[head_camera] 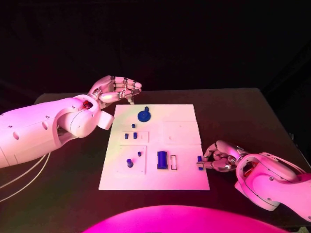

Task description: Assemble the parts on the task board

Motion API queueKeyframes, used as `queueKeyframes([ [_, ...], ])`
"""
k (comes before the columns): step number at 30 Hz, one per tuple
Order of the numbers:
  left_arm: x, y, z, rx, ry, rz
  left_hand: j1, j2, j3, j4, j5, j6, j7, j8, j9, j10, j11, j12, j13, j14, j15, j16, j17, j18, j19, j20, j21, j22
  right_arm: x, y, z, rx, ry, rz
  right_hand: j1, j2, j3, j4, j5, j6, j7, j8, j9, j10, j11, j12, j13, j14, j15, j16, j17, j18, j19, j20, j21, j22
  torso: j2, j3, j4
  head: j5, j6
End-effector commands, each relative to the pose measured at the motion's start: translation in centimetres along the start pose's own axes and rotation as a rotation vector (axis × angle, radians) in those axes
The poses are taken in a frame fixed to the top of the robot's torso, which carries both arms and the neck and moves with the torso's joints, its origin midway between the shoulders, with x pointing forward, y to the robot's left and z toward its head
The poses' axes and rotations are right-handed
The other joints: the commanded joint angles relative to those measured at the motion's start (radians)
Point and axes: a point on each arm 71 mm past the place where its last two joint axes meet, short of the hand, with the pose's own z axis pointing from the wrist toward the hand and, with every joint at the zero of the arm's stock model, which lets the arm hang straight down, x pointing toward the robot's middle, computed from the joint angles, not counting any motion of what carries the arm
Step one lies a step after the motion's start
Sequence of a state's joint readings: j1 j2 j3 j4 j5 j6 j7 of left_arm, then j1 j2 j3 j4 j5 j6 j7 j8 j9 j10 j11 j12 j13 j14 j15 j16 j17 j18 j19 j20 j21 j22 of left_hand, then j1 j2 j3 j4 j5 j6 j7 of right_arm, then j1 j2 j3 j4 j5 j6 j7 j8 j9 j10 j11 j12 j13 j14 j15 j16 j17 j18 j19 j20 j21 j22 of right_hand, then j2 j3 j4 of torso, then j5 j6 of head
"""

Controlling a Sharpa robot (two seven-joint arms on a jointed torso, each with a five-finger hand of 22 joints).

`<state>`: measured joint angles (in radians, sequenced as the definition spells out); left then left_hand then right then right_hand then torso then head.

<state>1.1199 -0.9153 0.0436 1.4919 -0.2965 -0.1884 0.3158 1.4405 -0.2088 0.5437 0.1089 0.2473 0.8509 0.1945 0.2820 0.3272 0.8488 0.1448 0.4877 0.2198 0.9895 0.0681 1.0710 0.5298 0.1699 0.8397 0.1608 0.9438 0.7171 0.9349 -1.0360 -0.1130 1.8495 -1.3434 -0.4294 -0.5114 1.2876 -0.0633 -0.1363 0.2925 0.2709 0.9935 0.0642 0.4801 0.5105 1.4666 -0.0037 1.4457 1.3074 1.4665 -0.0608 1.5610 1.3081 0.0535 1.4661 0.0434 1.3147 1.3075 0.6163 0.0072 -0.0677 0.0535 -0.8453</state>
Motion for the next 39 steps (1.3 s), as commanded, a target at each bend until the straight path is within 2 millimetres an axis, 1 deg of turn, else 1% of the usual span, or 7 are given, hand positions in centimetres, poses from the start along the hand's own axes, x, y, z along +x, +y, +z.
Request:
queueKeyframes([
  [1,0.1,-0.1,0.0,0.009,0.006,-0.009,-0.003,0.01,-0.002,0.0,0.005,-0.004,0.003,0.006,-0.001,-0.007,-0.003,0.004,-0.001,-0.005,0.0,-0.001,-0.001,0.014,0.001,0.003,-0.007,-0.001,0.3,-0.2,0.2,0.014,0.009,-0.043,0.007,0.011,-0.003,-0.003,0.001,0.009,-0.002,0.004,-0.002,0.027,-0.006,-0.002,0.147,0.101,-0.009,0.004,0.246,-0.009,0.043,-0.002,0.004,0.205,0.0,0.0004,-0.0016,0.002,-0.004],
  [9,0.1,-0.1,0.0,0.008,0.006,-0.009,-0.003,0.01,-0.002,0.0,0.005,-0.004,0.003,0.006,-0.001,-0.007,-0.003,0.004,-0.001,-0.005,0.0,-0.001,-0.001,0.014,0.001,0.003,-0.007,-0.001,1.1,-0.2,0.7,0.028,0.03,-0.102,0.124,0.013,0.033,-0.008,0.006,0.007,-0.01,-0.004,0.002,0.026,-0.014,-0.007,0.146,0.101,-0.017,0.004,0.246,-0.01,0.043,-0.01,0.005,0.205,0.0,0.0007,-0.0021,0.003,-0.009],
  [16,0.1,-0.1,0.0,0.006,0.006,-0.009,-0.003,0.011,-0.003,0.001,0.005,-0.004,0.003,0.007,-0.001,-0.007,-0.003,0.006,-0.002,-0.004,0.0,-0.001,-0.002,0.014,0.002,0.003,-0.007,-0.001,1.5,-0.2,0.8,0.03,0.033,-0.163,0.203,-0.047,0.161,-0.004,0.007,0.02,-0.009,-0.025,-0.006,0.022,-0.014,-0.017,0.143,0.1,-0.017,0.003,0.244,-0.009,0.042,-0.012,0.001,0.205,-0.001,0.0,-0.0023,0.004,-0.012],
  [22,0.1,-0.1,0.0,0.005,0.007,-0.01,-0.003,0.011,-0.003,0.001,0.005,-0.004,0.003,0.007,-0.001,-0.007,-0.003,0.006,-0.002,-0.004,0.0,-0.001,-0.002,0.014,0.002,0.003,-0.007,-0.001,1.7,0.0,0.9,0.027,0.039,-0.187,0.236,-0.077,0.223,-0.007,0.006,0.031,-0.008,-0.035,-0.011,0.019,-0.013,-0.022,0.141,0.1,-0.016,0.003,0.244,-0.01,0.042,-0.012,0.003,0.205,-0.002,-0.0003,-0.0022,0.003,-0.012],
  [29,0.1,-0.1,0.0,0.004,0.008,-0.01,-0.003,0.011,-0.003,0.001,0.005,-0.004,0.003,0.007,-0.002,-0.007,-0.003,0.007,-0.002,-0.004,0.0,0.0,-0.002,0.014,0.002,0.003,-0.008,-0.001,1.7,0.6,0.6,0.01,0.014,-0.162,0.264,-0.095,0.337,-0.006,0.008,0.046,-0.008,-0.047,-0.018,0.019,-0.015,-0.025,0.142,0.1,-0.017,0.003,0.244,-0.009,0.042,-0.013,0.003,0.205,-0.001,0.0006,-0.0021,0.003,-0.01],
  [33,0.1,-0.1,0.0,0.004,0.008,-0.01,-0.003,0.011,-0.003,0.001,0.005,-0.004,0.003,0.007,-0.002,-0.007,-0.003,0.007,-0.002,-0.004,0.0,0.0,-0.002,0.014,0.002,0.003,-0.008,-0.001,1.3,1.4,0.2,-0.022,-0.036,-0.072,0.246,-0.11,0.446,-0.015,0.006,0.052,-0.013,-0.045,-0.012,0.029,-0.019,-0.012,0.154,0.102,-0.021,0.006,0.253,-0.013,0.047,-0.016,0.022,0.209,0.0,-0.0001,-0.0007,0.005,-0.01],
  [39,0.1,-0.1,0.0,0.004,0.008,-0.01,-0.002,0.011,-0.002,0.0,0.006,-0.004,0.003,0.008,-0.002,-0.007,-0.003,0.007,-0.003,-0.005,0.0,0.0,-0.002,0.014,0.002,0.003,-0.008,-0.001,0.8,2.7,-0.1,-0.057,-0.058,0.042,0.183,-0.124,0.531,-0.019,0.003,0.038,-0.018,-0.033,0.008,0.034,-0.022,-0.008,0.158,0.103,-0.024,0.007,0.256,-0.014,0.049,-0.019,0.029,0.211,-0.001,0.0001,-0.0023,0.005,-0.009],
])
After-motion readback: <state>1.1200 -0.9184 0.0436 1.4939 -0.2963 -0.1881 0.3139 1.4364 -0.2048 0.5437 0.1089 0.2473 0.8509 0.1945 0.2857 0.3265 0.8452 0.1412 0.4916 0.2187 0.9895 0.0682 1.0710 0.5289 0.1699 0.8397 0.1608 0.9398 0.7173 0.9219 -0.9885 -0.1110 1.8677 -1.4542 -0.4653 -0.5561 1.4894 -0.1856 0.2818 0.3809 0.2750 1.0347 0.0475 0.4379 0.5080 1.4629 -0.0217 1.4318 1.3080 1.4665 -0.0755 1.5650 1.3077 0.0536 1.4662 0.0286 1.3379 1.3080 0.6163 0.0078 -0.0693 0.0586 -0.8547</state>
